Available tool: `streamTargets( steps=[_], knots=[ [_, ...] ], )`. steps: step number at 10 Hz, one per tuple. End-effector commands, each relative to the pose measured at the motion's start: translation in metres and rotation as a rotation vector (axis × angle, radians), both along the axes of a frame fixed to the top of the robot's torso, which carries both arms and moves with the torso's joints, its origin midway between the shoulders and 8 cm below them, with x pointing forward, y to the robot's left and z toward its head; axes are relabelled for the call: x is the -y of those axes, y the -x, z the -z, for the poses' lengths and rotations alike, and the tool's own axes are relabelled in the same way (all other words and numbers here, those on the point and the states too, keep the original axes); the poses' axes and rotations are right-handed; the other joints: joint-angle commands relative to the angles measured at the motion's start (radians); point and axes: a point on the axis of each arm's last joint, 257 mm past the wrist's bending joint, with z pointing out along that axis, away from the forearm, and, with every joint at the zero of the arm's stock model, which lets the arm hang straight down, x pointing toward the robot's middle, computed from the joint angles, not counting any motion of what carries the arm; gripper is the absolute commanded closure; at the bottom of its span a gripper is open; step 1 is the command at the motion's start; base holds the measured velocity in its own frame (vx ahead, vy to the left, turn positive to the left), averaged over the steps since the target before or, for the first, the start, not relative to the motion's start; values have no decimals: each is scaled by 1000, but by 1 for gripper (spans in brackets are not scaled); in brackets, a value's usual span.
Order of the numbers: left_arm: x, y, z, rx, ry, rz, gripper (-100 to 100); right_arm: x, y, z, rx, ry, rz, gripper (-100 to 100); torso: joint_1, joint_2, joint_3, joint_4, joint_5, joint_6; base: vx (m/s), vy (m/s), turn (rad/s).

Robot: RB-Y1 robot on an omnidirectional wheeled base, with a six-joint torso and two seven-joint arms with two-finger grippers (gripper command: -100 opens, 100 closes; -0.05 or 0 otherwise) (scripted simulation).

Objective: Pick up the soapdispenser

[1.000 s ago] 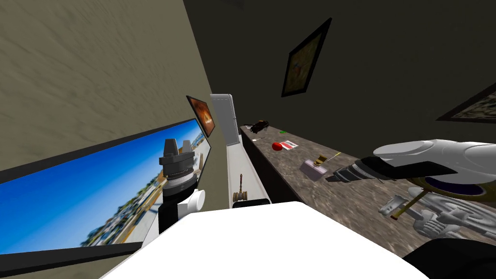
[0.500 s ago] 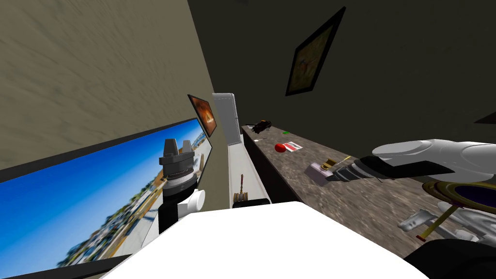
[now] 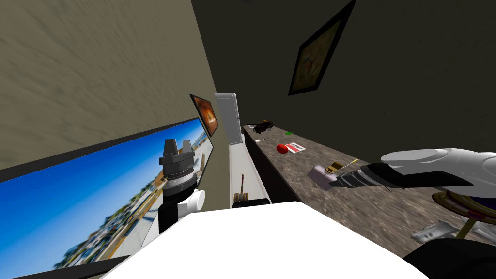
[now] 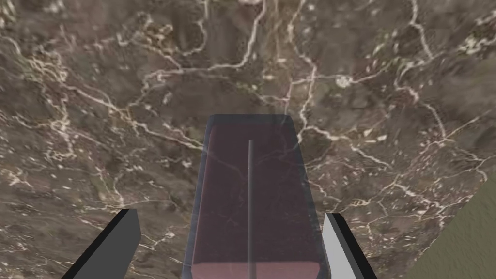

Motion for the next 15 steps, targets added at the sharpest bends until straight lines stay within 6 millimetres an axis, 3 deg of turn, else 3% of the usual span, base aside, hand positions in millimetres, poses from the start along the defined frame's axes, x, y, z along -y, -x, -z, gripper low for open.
streamTargets(
  steps=[1, 2, 3, 7, 8, 9, 13, 14, 15],
  knots=[
    [0, 0, 0, 0, 0, 0, 0, 1, 9, 8, 1, -2, 8, -100, 0, 0, 0, 0, 0, 0, 14, -13, 57],
    [0, 0, 0, 0, 0, 0, 0, 1, 6, 5, 0, -2, 5, -100, 0, 0, 0, 0, 0, 0, 1, -5, 11],
    [0, 0, 0, 0, 0, 0, 0, 1, 6, 6, 0, -2, 4, 100, 0, 0, 0, 0, 0, 0, 0, 0, 0],
    [0, 0, 0, 0, 0, 0, 0, 0, 6, 6, 0, -3, 4, 100, -1, 0, 0, 0, 0, 0, 0, 0, 0],
    [0, 0, 0, 0, 0, 0, 0, 0, 6, 6, 0, -3, 4, 0, -1, 0, 0, 0, 0, 0, 0, 0, 0],
    [0, 0, 0, 0, 0, 0, 0, -1, -8, -5, -1, 5, -9, 100, -1, 0, 0, 0, 0, 0, -11, 11, -131],
    [0, 0, 0, 0, 0, 0, 0, -7, -27, -22, -4, 14, -32, 100, 1, 2, 1, 1, 1, 0, -20, 10, -56],
    [0, 0, 0, 0, 0, 0, 0, -4, -23, -20, -3, 14, -27, 100, 1, 2, 1, 1, 1, 0, -9, 2, -10],
    [0, 0, 0, 0, 0, 0, 0, -4, -24, -21, -3, 13, -27, 0, 1, 1, 1, 1, 1, 0, 0, 0, 0]
  ],
)
